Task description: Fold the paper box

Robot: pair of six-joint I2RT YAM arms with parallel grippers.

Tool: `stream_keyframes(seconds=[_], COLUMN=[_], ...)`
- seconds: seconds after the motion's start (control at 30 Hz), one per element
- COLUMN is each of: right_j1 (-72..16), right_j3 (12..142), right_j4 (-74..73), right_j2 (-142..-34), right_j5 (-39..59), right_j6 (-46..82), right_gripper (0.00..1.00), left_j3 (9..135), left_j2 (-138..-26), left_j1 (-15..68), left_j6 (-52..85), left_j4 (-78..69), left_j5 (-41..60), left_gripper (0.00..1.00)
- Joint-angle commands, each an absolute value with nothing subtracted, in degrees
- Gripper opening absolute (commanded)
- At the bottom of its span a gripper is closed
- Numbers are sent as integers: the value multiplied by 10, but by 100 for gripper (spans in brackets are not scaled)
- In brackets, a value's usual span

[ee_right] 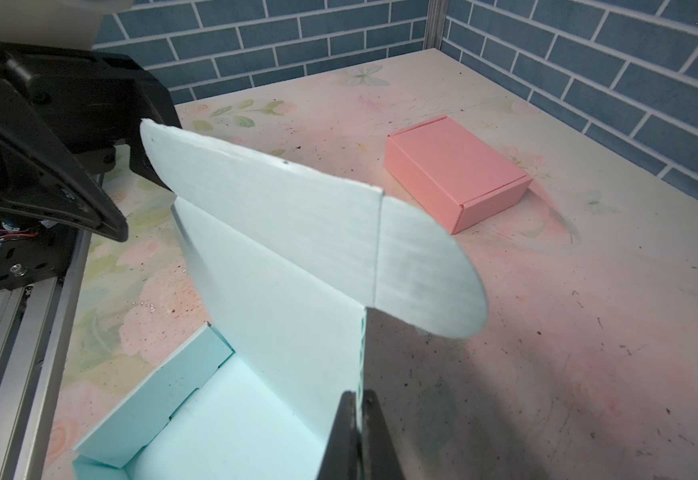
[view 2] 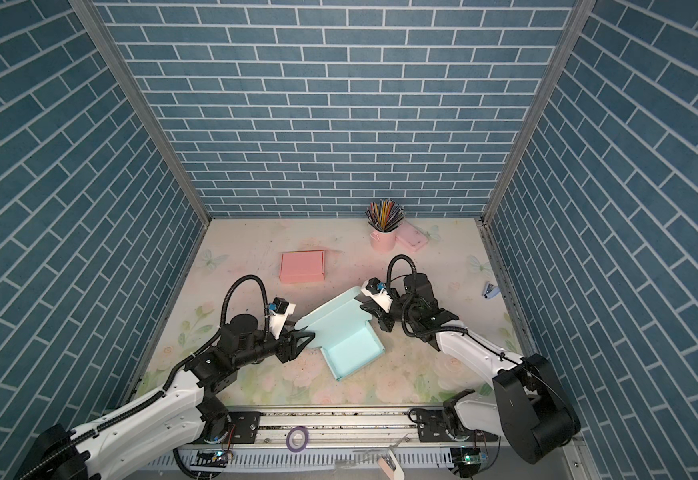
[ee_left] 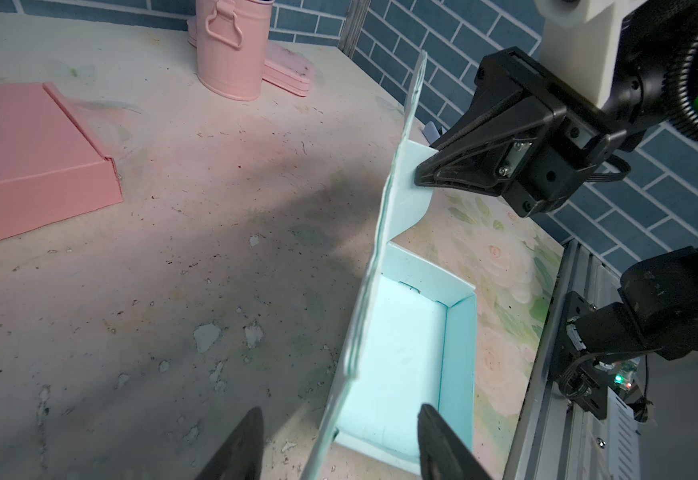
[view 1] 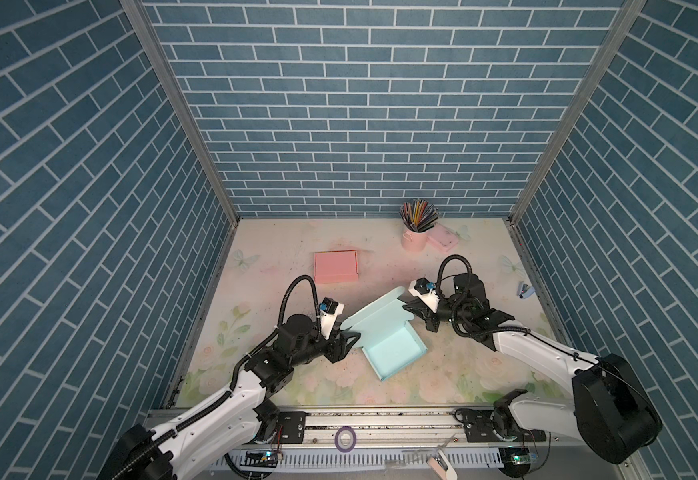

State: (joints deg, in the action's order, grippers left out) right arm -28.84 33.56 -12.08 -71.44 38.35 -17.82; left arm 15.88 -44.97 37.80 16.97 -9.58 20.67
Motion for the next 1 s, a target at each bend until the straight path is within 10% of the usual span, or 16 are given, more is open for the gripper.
stream_keyframes(seconds=[0.0, 0.33, 0.97], right_j1=[-287, -287, -287], right_j3=[330, 326, 329], right_j4=[-136, -137, -140], right_j2=[-704, -702, -709], right_j5=[377, 376, 372], right_j6=[-174, -172, -170], right_gripper=[0, 0, 0], left_j3=[148, 163, 172], left_j2=[-427, -475, -478], left_j1=[379, 379, 379], left_j6=[174, 162, 152], left_j4=[-71, -84, -67], left_j5=[194, 192, 186], left_gripper=[53, 48, 10])
